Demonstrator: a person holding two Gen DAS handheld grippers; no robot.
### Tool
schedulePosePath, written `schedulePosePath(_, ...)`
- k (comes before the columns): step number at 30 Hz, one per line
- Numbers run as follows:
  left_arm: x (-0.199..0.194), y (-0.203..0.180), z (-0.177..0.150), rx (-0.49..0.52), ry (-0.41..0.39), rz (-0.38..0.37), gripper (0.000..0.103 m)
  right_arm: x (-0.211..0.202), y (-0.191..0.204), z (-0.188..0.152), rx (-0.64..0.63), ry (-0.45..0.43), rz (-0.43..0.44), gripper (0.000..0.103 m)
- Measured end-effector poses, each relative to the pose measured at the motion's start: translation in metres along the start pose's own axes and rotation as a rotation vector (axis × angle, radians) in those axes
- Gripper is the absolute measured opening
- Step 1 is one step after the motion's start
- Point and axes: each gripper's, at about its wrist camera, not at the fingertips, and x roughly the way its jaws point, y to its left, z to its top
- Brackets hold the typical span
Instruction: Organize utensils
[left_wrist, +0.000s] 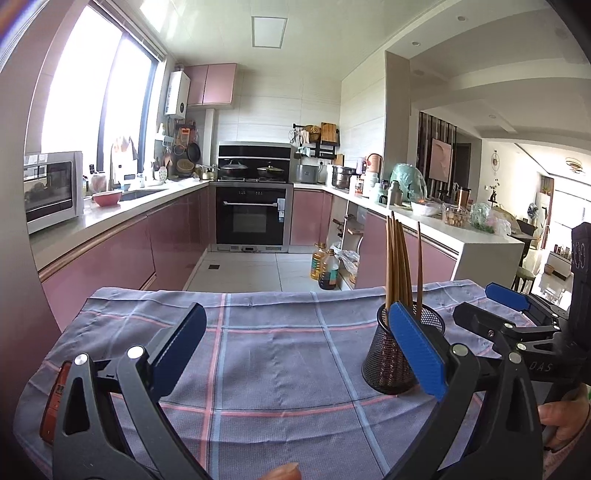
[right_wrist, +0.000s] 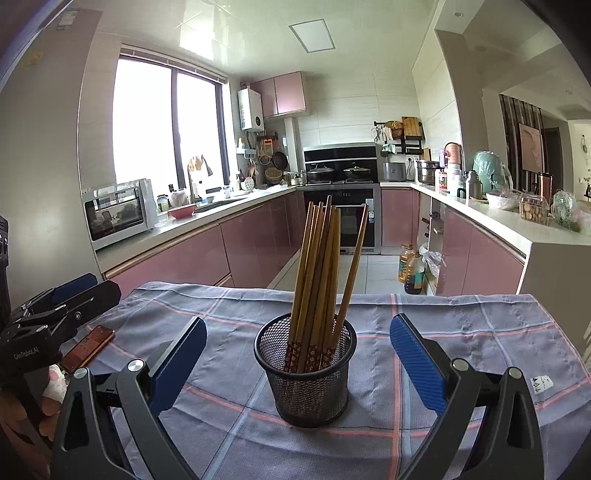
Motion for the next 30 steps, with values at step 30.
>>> schedulePosePath(30,-0.043,-0.008,-0.005,0.023,-0.100,0.062,0.097,-0.034,0.015,-0.009,-0.028,-0.124,-0.055,0.096)
